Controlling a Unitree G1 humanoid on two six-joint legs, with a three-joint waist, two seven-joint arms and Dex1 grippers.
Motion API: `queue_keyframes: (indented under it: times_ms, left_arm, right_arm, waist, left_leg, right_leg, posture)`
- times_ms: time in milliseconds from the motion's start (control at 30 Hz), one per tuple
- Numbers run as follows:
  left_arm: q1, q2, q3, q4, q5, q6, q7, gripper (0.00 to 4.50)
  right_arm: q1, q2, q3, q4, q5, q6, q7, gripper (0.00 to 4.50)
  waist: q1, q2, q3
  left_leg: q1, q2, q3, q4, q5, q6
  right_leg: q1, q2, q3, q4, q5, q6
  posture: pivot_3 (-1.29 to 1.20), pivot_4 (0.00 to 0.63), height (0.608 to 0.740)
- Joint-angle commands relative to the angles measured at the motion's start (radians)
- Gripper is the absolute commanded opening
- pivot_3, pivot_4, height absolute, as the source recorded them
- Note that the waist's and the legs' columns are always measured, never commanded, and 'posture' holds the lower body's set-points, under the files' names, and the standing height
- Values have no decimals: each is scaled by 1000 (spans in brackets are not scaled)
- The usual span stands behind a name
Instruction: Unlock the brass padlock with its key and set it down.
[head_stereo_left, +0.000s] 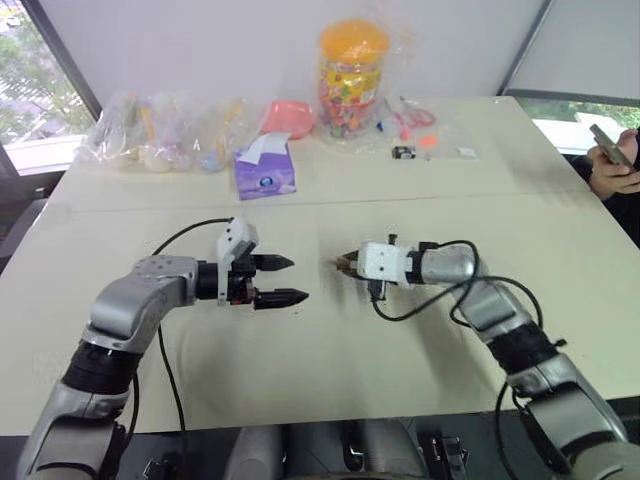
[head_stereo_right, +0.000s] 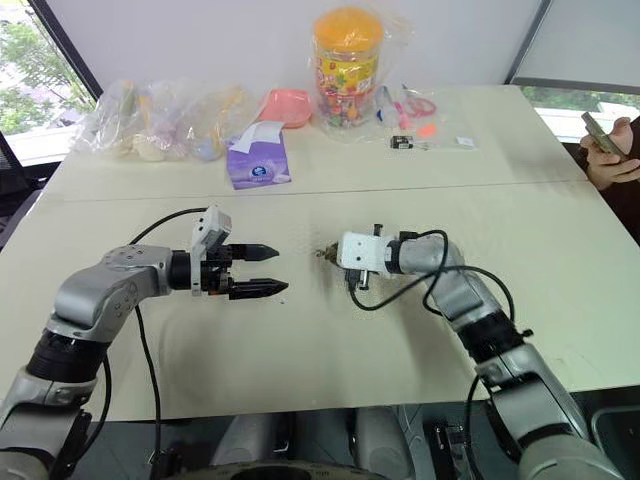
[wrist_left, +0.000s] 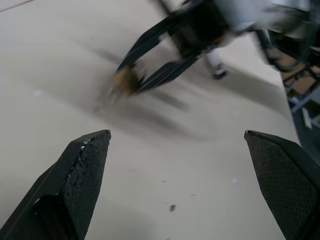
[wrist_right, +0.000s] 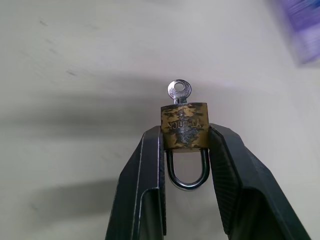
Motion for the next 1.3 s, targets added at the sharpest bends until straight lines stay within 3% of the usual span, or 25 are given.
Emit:
queue_keyframes:
  times_ms: [33,333,500,700,900,933,1067,1300]
  left_arm:
    - [-87,-17,41,56,-48,34,-28,4500]
    - [-238,-65,102,171,-150,156,-58,4500]
    - [-253,-64,99,157,-164,177,-87,2868]
    - [-251,-72,77,131,-154,167,-97,67]
    - [-259,-89,68,129,-140,149,-84,67]
    - [-260,-89,64,130,-135,146,-85,651]
    - [-256,-82,41,119,-103,108,-104,2223]
    - [-264,-88,41,129,-95,102,-119,2223]
  right_arm:
    - [46,-41,-90,-175,-97,-156,-166,658]
    - [147,-76,-149,-357,-224,-308,-317,658]
    - [163,-67,-140,-390,-216,-309,-307,658]
    - [153,-63,-119,-402,-201,-309,-272,658]
    - [147,-62,-119,-398,-188,-301,-254,658]
    - [147,-61,-119,-398,-187,-299,-251,658]
    - [145,-62,-122,-399,-178,-292,-239,658]
    - [137,-57,-123,-401,-176,-285,-229,658]
  waist:
    - [0,0,0]
    - [-4,-1,0]
    - [-2,-1,0]
    - [-2,-1,0]
    - [-1,-1,0]
    - [-1,-1,0]
    - [-2,-1,0]
    - [-1,-1,0]
  left_leg:
    - [-1,0,0,0,0,0]
    - [0,0,0,0,0,0]
    - [0,0,0,0,0,0]
    - [0,0,-1,0,0,0]
    - [0,0,0,0,0,0]
    - [0,0,0,0,0,0]
    - [0,0,0,0,0,0]
    - [0,0,0,0,0,0]
  right_leg:
    - [-1,0,0,0,0,0]
    - [0,1,0,0,0,0]
    - [0,1,0,0,0,0]
    - [0,1,0,0,0,0]
    - [0,1,0,0,0,0]
    - [0,1,0,0,0,0]
    - [0,1,0,0,0,0]
    - [0,1,0,0,0,0]
  posture:
    - [0,150,737]
    - [0,150,737]
    - [0,150,737]
    - [0,150,737]
    - [0,150,737]
    - [0,150,737]
    - [0,150,737]
    - [0,150,737]
